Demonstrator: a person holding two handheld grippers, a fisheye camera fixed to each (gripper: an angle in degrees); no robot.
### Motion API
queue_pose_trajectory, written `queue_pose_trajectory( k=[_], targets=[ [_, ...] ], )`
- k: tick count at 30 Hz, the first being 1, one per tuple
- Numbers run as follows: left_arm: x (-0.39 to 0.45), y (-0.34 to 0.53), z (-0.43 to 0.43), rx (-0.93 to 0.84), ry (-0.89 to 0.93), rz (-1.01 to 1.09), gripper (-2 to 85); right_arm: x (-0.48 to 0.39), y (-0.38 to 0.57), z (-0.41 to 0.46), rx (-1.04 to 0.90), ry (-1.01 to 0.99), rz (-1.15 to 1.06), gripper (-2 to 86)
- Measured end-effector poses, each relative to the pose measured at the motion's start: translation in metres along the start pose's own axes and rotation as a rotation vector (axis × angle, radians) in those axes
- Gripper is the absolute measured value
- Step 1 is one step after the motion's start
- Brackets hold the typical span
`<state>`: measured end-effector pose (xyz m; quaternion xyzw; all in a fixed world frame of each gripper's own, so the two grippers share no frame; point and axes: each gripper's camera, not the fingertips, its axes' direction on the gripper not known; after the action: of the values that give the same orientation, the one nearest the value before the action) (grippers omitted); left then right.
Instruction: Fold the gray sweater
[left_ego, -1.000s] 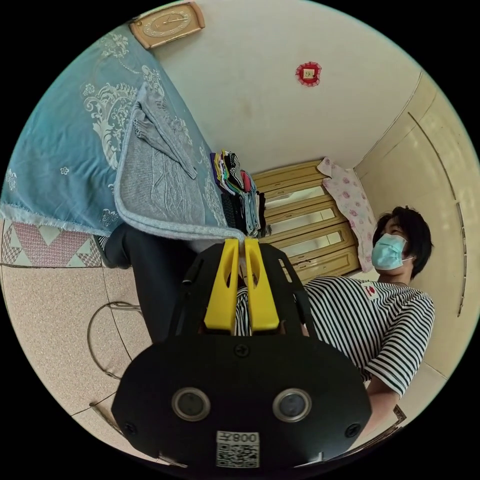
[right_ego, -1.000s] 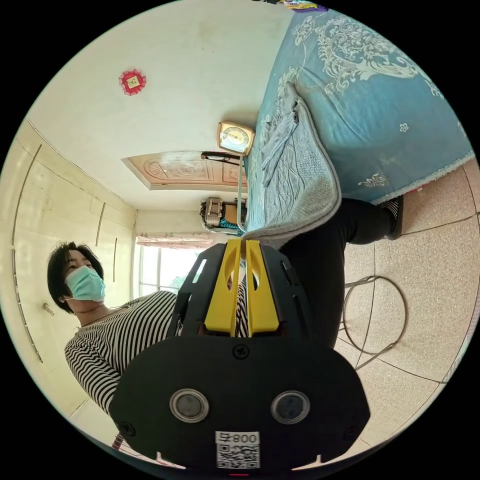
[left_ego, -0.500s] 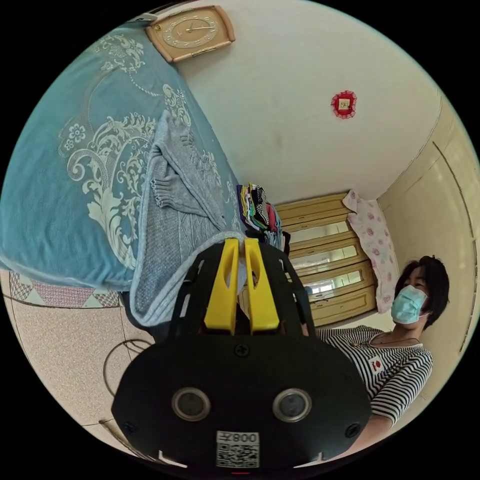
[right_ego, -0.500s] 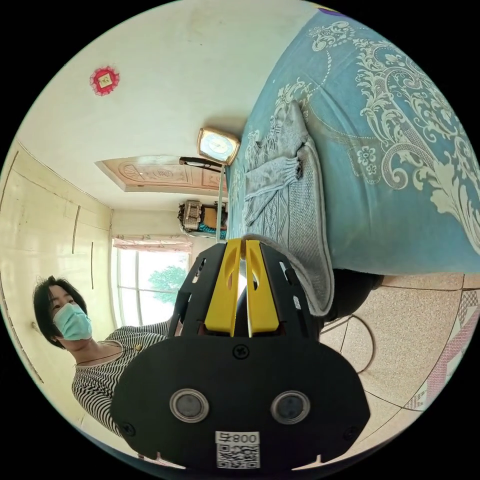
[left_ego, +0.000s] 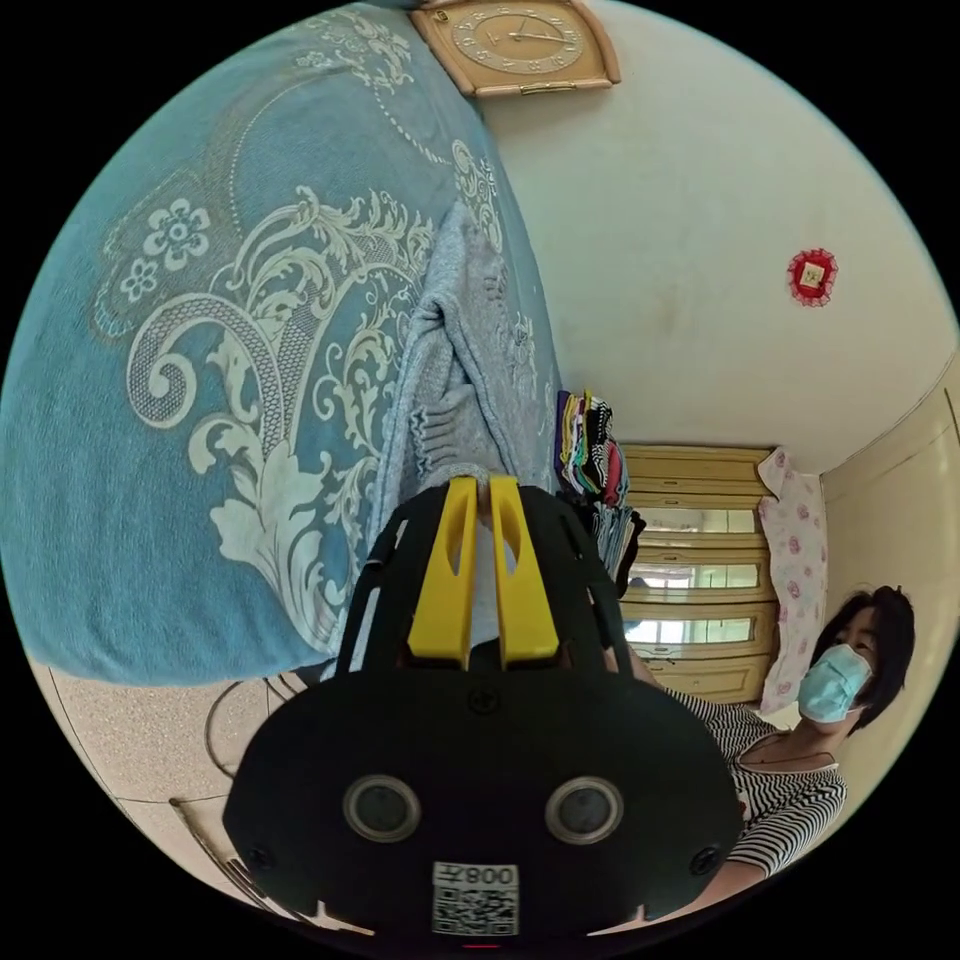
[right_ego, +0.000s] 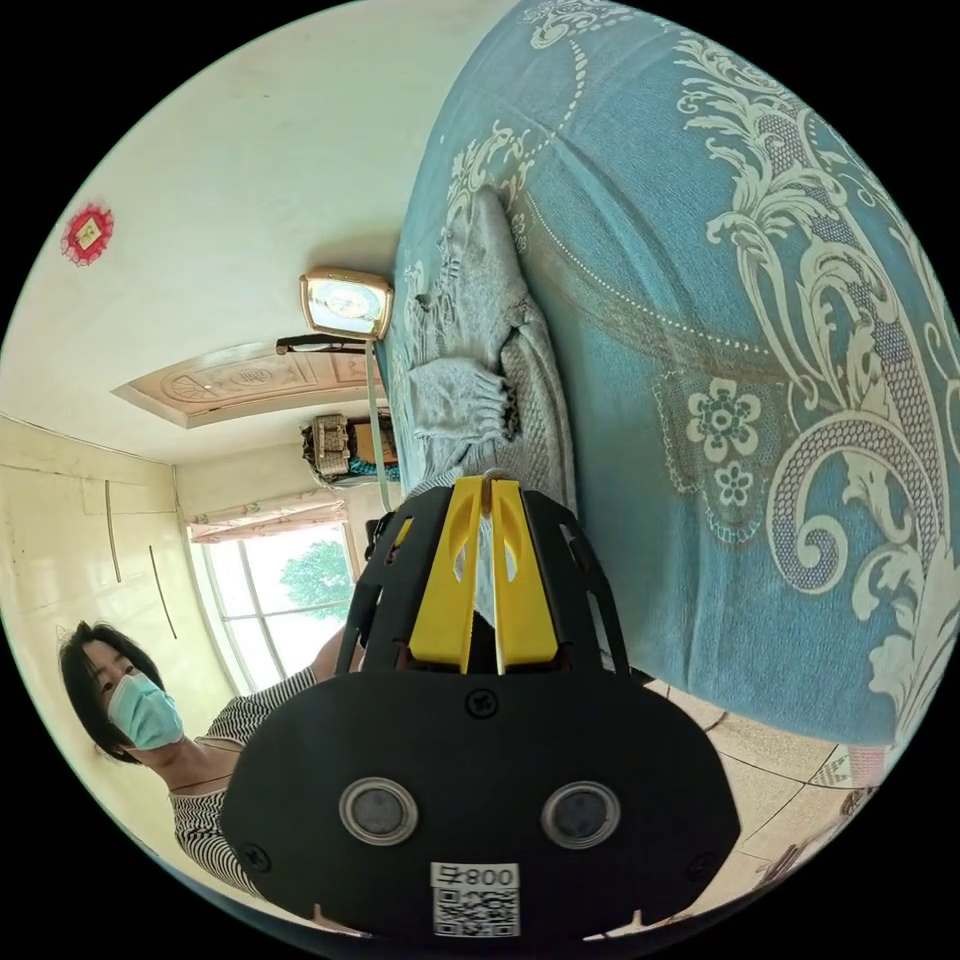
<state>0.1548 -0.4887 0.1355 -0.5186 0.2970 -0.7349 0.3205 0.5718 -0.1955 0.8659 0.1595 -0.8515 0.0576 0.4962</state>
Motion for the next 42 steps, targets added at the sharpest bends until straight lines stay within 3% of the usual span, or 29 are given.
queue_pose_trajectory(
  k=[10,18,22,26,32,42],
  targets=[
    [-0.005,-0.015,0.024,0.005,-0.003,-0.032,3.6,0.007,-0.027,0.031,-0.038,0.031,0.019,2.0],
    [0.013,0.017,0.014,0.139,0.049,-0.008,5.5,-0.013,0.016,0.017,0.126,0.001,-0.081,4.9],
    [0.07,0.042,0.041,0.077,-0.137,0.185,5.8,-0.055,0.044,0.038,0.147,0.113,-0.206,5.7],
    [0.117,0.056,0.113,-0.093,-0.457,0.362,5.8,-0.098,0.063,0.123,0.0,0.418,-0.35,6.0],
    [0.135,0.06,0.196,-0.212,-0.763,0.473,3.1,-0.116,0.071,0.227,-0.098,0.8,-0.473,5.1],
    [0.162,0.085,0.202,-0.153,-0.712,0.525,0.7,-0.128,0.094,0.237,-0.041,0.774,-0.499,0.7]
  ],
)
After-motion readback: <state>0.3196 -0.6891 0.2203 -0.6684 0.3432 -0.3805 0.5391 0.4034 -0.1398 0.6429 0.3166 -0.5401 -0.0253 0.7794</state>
